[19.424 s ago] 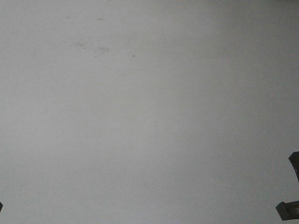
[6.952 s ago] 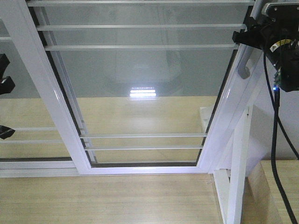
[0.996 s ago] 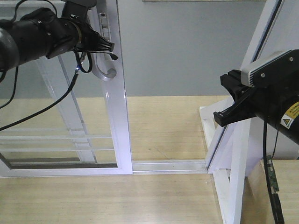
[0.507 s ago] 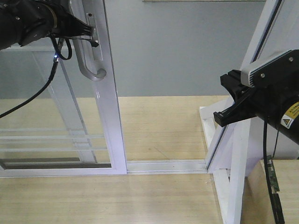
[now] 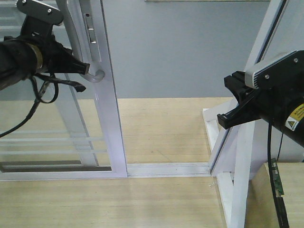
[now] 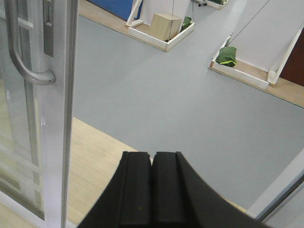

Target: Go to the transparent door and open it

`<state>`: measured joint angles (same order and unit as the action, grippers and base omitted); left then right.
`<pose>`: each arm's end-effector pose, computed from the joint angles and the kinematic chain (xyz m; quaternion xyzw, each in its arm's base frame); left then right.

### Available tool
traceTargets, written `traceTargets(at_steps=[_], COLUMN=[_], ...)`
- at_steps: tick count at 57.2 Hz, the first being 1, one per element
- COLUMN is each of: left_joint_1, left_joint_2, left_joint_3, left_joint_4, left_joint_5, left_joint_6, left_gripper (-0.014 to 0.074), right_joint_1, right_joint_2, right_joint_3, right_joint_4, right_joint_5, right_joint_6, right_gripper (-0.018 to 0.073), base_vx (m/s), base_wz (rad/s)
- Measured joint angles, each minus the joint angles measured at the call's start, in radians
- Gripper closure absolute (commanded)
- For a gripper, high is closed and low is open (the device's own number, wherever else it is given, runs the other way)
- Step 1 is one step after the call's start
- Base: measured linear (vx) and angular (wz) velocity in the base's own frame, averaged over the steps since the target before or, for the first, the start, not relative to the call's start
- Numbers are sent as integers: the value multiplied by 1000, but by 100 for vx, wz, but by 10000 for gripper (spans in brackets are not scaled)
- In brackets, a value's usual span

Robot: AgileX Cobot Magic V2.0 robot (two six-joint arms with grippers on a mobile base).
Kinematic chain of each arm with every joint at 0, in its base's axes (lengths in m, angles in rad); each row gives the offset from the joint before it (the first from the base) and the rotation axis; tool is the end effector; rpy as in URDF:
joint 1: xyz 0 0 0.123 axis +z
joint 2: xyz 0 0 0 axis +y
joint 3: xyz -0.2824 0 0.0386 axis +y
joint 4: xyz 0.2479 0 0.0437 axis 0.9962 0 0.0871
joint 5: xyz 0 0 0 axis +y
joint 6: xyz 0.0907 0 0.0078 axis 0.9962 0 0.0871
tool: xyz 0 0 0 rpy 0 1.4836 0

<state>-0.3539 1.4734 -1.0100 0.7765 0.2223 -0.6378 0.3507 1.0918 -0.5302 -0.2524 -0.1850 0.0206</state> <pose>0.3140 -0.1009 0.2901 0.1688 0.8508 0.0109 0.4976 0.2091 0.0809 0.2698 -0.2422 0.7659 0.0550 0.5930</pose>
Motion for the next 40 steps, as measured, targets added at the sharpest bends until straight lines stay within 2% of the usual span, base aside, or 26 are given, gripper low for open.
traceTargets(at_steps=[7,13,25,32,40], left_joint_1=[0,0,0,0,0], left_joint_2=[-156,-299,-636,-883,-1099], left_joint_3=[187,344,626,767,848], left_joint_4=[-50,-84,-166,-263,-342], left_joint_5=[-140,-196,-203,-193,-128], left_joint_6=[0,0,0,0,0], left_gripper=[596,596,596,596,596], right_joint_1=[0,0,0,0,0], right_joint_2=[-30,-97,-334,-529,-700], right_joint_3=[0,0,25,132,247], right_joint_4=[1,1,2,5,12], right_joint_5=[55,110,276,317,333], right_joint_6=[29,44,47,48,67], right_gripper=[565,565,565,564,562], base_vx=[0,0,0,0,0], base_wz=[0,0,0,0,0])
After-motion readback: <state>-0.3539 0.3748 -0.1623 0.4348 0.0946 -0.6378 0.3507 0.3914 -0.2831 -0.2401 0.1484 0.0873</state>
